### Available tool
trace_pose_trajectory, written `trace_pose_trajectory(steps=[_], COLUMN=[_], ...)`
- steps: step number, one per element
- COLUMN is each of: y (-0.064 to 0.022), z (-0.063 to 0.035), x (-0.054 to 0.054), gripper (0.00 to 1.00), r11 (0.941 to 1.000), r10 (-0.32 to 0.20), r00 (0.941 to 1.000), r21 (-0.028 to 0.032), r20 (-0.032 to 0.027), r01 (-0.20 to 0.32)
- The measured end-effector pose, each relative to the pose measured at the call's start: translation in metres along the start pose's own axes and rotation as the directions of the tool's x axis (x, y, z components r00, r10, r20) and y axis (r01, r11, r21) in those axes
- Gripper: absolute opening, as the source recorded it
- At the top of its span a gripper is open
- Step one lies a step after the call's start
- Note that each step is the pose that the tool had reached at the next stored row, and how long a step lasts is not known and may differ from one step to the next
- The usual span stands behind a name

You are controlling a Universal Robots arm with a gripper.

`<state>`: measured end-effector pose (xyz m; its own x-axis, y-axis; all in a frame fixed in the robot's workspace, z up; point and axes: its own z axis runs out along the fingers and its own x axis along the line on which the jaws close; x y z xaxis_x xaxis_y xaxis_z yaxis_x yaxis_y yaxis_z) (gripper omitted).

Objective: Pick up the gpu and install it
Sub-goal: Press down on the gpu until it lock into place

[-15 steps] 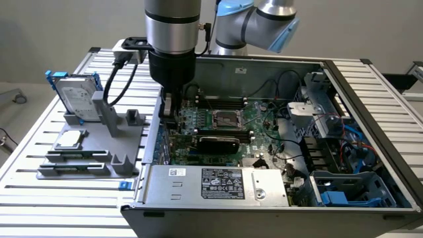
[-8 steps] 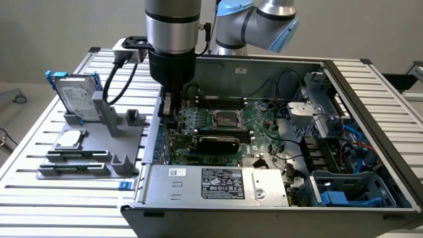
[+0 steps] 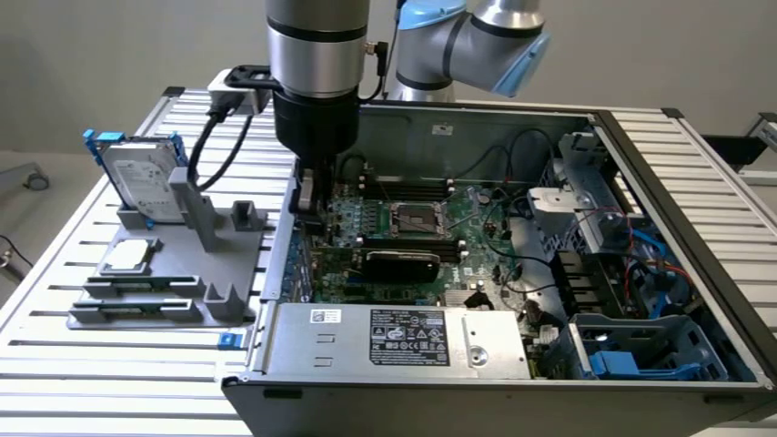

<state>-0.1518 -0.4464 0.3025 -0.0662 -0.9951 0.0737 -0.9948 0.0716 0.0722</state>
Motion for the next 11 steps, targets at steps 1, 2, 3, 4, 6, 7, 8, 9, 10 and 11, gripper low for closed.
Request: trace_pose_trajectory(steps=[1,2,3,4,6,7,8,9,10,11], y=[0.0000,0.0000,0.0000,0.0000,-0.0001,-0.0001,-0.0001,-0.0001,-0.0001,-0.0001], z=[0.0000,0.0000,0.0000,0.0000,0.0000,0.0000,0.0000,0.0000,0.0000,0.0000], x=[0.0000,-0.0001,-0.0001,-0.0001,-0.0001,-0.0001,-0.0001,-0.0001,-0.0001,-0.0001], gripper=[0.11,0.11,0.11,0.11,0.11,0.11,0.11,0.11,0.11,0.11], r11=[1.0000,1.0000,1.0000,1.0000,0.9999,0.9998,0.9998,0.9997,0.9996,0.9995], r10=[0.003,0.005,0.008,0.010,0.015,0.018,0.022,0.025,0.029,0.032], r00=[1.0000,1.0000,1.0000,1.0000,0.9999,0.9998,0.9998,0.9997,0.9996,0.9995], r21=[-0.0003,-0.0006,-0.0010,-0.0013,-0.0017,-0.0019,-0.0022,-0.0025,-0.0027,-0.0030], r20=[0.0002,0.0004,0.0006,0.0007,0.0010,0.0013,0.0016,0.0018,0.0020,0.0022], r01=[-0.003,-0.005,-0.008,-0.010,-0.015,-0.018,-0.022,-0.025,-0.029,-0.032])
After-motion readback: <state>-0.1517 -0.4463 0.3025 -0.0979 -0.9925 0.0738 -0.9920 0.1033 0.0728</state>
